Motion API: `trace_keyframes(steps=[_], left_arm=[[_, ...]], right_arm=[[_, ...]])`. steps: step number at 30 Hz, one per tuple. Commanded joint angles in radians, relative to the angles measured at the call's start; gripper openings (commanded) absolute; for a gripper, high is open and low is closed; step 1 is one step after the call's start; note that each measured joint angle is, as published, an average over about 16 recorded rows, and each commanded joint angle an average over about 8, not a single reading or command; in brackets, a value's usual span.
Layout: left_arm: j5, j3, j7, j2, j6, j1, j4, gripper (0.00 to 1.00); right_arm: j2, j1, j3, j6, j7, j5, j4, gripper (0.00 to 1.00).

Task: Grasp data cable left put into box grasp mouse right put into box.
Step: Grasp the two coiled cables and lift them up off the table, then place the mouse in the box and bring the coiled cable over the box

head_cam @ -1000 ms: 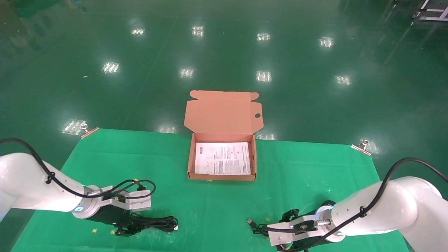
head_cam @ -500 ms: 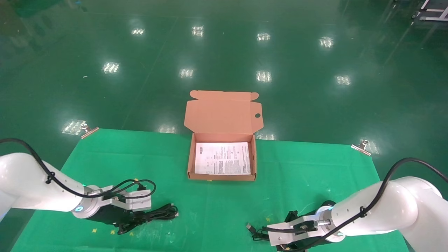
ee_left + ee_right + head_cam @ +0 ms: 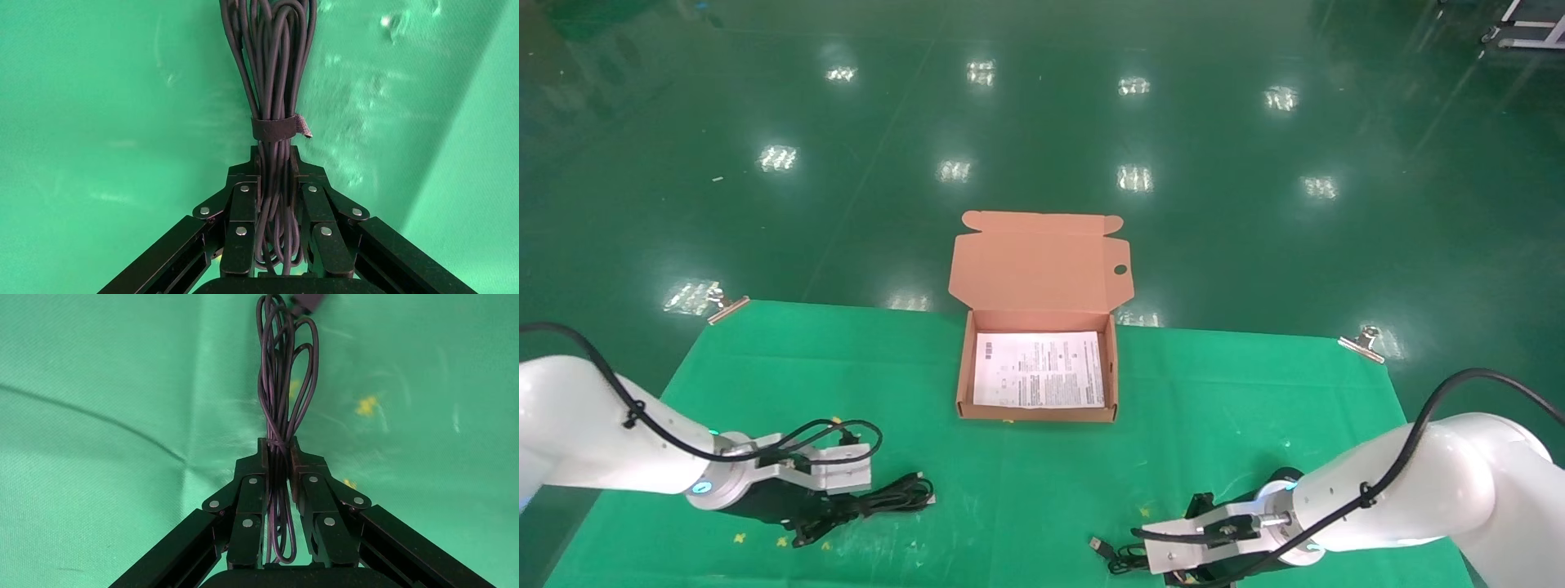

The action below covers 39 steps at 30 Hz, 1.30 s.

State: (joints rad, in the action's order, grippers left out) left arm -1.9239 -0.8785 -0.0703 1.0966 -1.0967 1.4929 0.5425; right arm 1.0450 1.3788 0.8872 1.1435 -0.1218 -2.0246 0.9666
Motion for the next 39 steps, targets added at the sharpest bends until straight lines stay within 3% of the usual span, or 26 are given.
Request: trace_keyframes(steps=[1, 9, 16, 30, 39], left_arm=[[0.002, 0.001, 0.005, -0.007, -0.009, 0.009, 0.007, 0.0], [-0.041, 0.019, -0.057, -0.085, 0.02, 0.085, 0.203, 0.0], [-0.107, 0.031, -0.141, -0.099, 0.099, 0.112, 0.361, 0.0], [-0.161, 0.051, -0.153, -0.039, 0.221, 0.174, 0.373, 0.0], [-0.134, 0.075, -0.134, -0.046, 0.246, 0.208, 0.337, 0.0]], right_arm=[[-0.012, 0.008, -0.01, 0.0, -0.005, 0.01, 0.006, 0.0], [-0.128, 0.137, -0.116, -0.049, -0.135, 0.003, 0.185, 0.0], [-0.082, 0.232, -0.173, -0.124, -0.167, 0.022, 0.227, 0.0], [0.166, 0.386, -0.204, -0.265, -0.005, 0.112, -0.054, 0.0], [0.236, 0.408, -0.211, -0.289, 0.131, 0.171, -0.174, 0.0]])
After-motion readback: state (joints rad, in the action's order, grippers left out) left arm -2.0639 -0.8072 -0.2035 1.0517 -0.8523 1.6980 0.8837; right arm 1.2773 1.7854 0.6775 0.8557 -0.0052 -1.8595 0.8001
